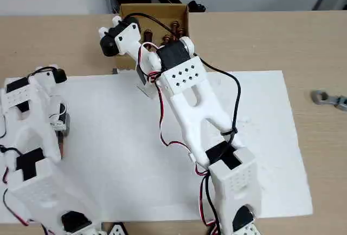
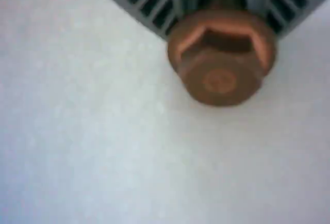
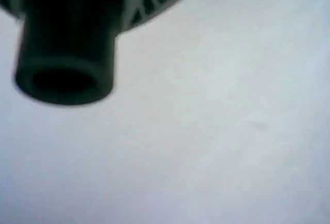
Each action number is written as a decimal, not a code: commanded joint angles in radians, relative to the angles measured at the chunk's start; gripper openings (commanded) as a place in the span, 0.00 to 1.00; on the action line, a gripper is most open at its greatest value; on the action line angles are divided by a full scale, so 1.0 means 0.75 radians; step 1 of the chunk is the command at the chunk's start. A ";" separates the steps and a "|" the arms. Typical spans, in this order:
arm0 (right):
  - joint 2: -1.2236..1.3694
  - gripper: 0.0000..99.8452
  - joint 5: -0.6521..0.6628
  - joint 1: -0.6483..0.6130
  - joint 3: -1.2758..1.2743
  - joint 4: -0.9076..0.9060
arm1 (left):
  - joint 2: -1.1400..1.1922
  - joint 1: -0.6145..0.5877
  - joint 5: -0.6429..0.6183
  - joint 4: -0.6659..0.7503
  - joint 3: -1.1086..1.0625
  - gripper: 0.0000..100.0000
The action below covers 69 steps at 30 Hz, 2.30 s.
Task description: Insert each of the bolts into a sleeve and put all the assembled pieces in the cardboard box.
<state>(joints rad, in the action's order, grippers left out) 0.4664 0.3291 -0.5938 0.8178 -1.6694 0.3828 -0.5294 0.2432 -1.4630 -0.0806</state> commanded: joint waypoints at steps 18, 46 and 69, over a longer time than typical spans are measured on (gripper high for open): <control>-0.615 0.01 -0.315 -0.009 0.008 0.001 | -1.027 0.043 -0.182 -0.008 -0.001 0.01; -2.239 0.00 -0.466 -0.001 -1.982 0.868 | -1.540 0.659 -0.550 0.401 -0.001 0.01; -2.039 0.00 -0.685 -0.050 -2.510 1.924 | -1.538 1.146 -0.556 0.730 0.005 0.01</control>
<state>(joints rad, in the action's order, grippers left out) -1.0679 -0.1726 -0.6168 -1.0817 -0.2516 -0.7511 0.3115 -0.1665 -0.9306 -0.0959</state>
